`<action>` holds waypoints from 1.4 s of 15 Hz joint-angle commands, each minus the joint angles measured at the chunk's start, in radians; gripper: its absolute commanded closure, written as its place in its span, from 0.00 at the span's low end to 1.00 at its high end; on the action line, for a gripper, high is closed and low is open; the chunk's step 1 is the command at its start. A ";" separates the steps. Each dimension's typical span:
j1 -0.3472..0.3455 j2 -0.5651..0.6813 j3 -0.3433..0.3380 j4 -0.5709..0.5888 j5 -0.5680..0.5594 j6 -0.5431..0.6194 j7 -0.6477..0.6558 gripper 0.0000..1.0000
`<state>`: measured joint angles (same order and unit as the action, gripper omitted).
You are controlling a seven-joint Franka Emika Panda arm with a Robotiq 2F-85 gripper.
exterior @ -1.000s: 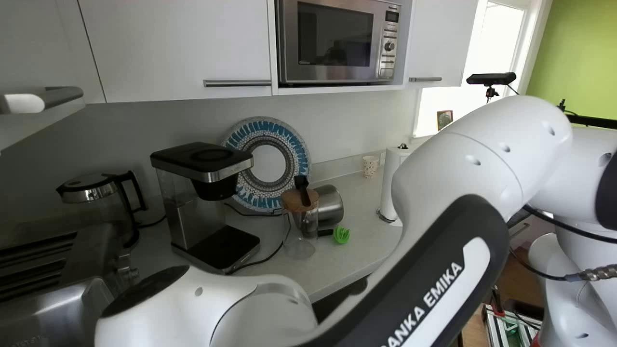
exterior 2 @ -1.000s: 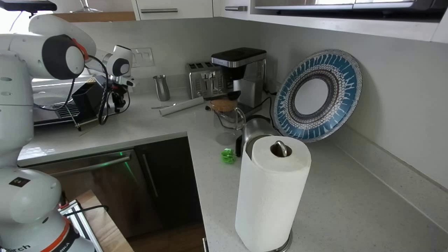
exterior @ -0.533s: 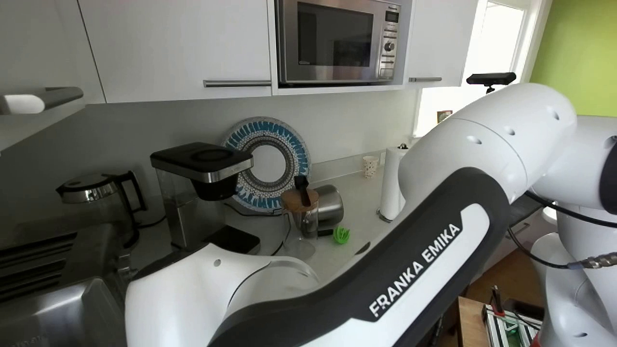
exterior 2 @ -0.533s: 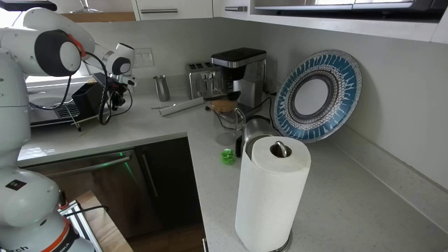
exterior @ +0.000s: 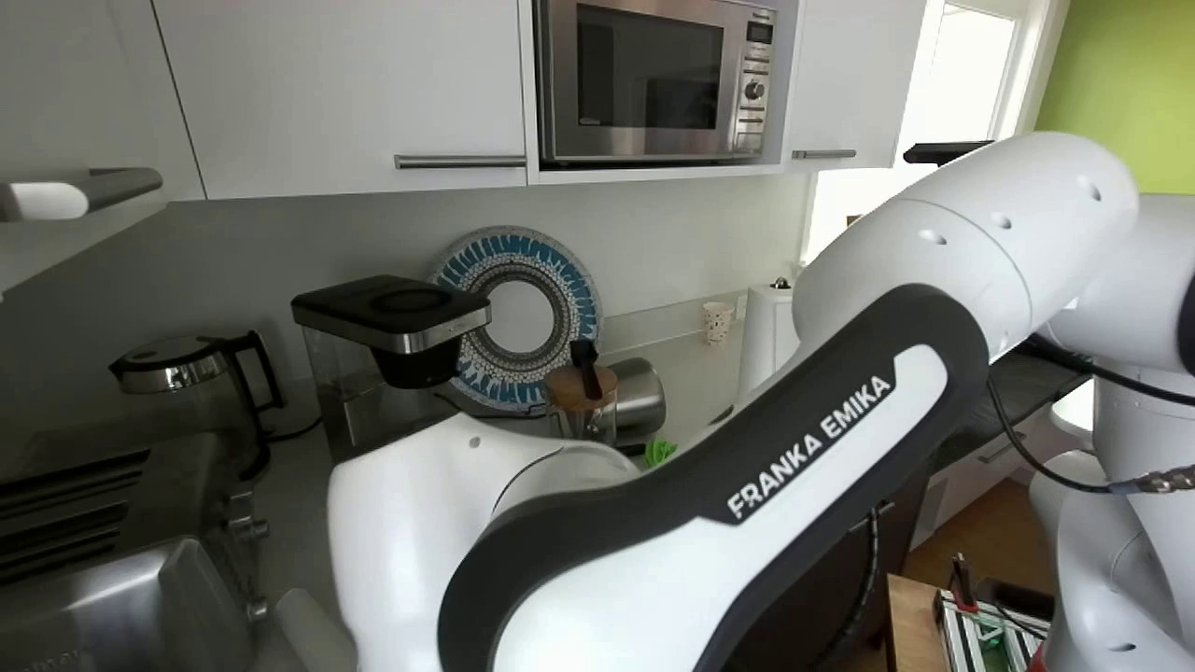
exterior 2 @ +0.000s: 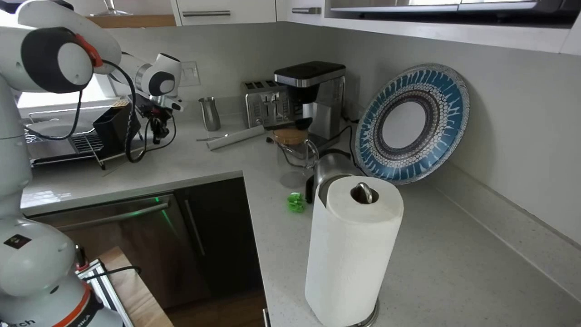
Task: Put the wooden stick onto the coffee maker
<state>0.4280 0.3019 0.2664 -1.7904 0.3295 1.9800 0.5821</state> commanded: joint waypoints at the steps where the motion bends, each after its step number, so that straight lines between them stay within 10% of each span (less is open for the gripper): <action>1: -0.067 -0.221 -0.030 -0.236 0.050 0.061 0.066 0.98; 4: -0.134 -0.377 -0.058 -0.380 0.075 0.085 0.105 0.98; 5: -0.120 -0.242 -0.034 -0.231 0.037 0.032 0.079 0.98; 8: -0.137 -0.279 -0.034 -0.253 0.038 0.032 0.073 0.98; 21: -0.249 -0.509 -0.039 -0.496 -0.159 0.412 0.634 0.98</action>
<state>0.2072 -0.1439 0.2059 -2.2072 0.2102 2.3148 1.0759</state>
